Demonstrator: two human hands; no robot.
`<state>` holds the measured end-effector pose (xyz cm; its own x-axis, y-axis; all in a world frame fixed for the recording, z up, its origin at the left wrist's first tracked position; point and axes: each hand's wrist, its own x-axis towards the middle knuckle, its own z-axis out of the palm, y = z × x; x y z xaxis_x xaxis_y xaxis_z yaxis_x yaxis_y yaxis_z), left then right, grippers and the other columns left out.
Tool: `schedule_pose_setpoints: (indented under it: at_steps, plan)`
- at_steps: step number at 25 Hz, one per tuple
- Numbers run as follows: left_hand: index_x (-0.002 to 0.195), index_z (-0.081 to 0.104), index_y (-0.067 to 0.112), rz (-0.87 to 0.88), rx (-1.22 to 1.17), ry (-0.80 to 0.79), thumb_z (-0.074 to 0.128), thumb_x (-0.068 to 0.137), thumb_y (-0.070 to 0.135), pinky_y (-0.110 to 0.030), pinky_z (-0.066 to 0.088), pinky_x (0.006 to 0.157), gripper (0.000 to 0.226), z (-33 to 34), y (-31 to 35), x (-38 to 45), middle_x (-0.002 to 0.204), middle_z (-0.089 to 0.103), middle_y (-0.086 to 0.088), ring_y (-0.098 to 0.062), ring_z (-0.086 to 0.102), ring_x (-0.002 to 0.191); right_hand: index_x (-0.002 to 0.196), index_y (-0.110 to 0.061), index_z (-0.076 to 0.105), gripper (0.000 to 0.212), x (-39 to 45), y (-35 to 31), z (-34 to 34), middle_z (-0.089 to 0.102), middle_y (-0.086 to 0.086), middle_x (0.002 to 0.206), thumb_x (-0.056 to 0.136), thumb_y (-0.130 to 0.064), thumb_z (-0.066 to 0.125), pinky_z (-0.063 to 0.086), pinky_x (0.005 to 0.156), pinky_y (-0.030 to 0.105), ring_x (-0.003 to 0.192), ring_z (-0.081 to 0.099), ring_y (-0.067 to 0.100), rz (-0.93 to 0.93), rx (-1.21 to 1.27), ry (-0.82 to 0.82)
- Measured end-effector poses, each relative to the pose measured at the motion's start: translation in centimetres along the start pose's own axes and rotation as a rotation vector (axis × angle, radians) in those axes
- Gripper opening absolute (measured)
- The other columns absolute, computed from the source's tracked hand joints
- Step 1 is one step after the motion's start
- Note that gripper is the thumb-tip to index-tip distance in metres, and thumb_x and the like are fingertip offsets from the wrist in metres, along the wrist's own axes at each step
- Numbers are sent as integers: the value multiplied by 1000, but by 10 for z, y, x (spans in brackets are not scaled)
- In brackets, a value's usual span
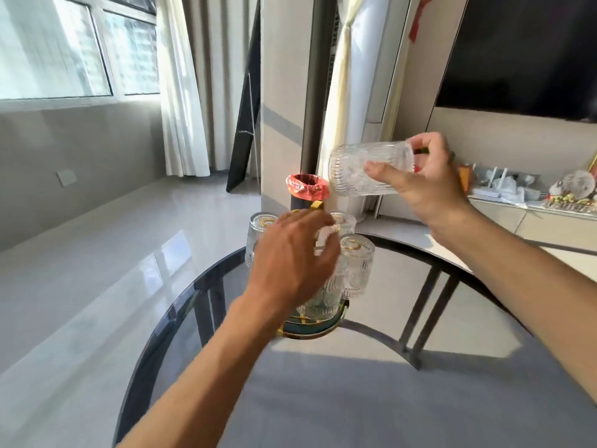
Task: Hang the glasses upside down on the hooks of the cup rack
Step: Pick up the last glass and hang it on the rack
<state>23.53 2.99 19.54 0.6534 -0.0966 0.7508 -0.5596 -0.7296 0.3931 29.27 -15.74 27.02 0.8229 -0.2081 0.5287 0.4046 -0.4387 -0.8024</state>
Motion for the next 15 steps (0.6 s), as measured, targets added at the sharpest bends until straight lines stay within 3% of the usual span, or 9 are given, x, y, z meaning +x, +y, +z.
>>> schedule_pose_setpoints:
  at_steps: [2, 5, 10, 15]
  plan:
    - [110, 72, 17, -170, 57, -82, 61, 90, 29, -34, 49, 82, 25, -10, -36, -1, 113, 74, -3, -21, 63, 97, 109, -21, 47, 78, 15, -14, 28, 62, 5, 111, 50, -57, 83, 53, 80, 43, 99, 60, 26, -19, -112, -63]
    - [110, 73, 16, -196, 104, -220, 60, 91, 30, -46, 50, 90, 26, -7, -65, -18, 120, 72, -3, -25, 60, 110, 110, -24, 49, 70, 30, -25, 73, 55, -5, 101, 57, -50, 86, 40, 59, 27, 87, 55, 20, -71, -348, -113]
    - [97, 77, 18, -125, 70, -177, 62, 88, 31, -43, 51, 86, 21, -2, -74, -18, 109, 75, 4, -21, 60, 106, 114, -24, 50, 66, 40, -5, 127, 52, -5, 97, 60, -37, 86, 37, 66, 28, 85, 51, 22, -99, -608, -232]
    - [88, 76, 19, -115, 20, -160, 64, 86, 31, -37, 50, 78, 17, -3, -83, -19, 103, 74, 6, -18, 57, 100, 103, -26, 42, 65, 50, 13, 155, 53, -6, 79, 54, -27, 85, 30, 47, 26, 70, 54, 18, -49, -713, -395]
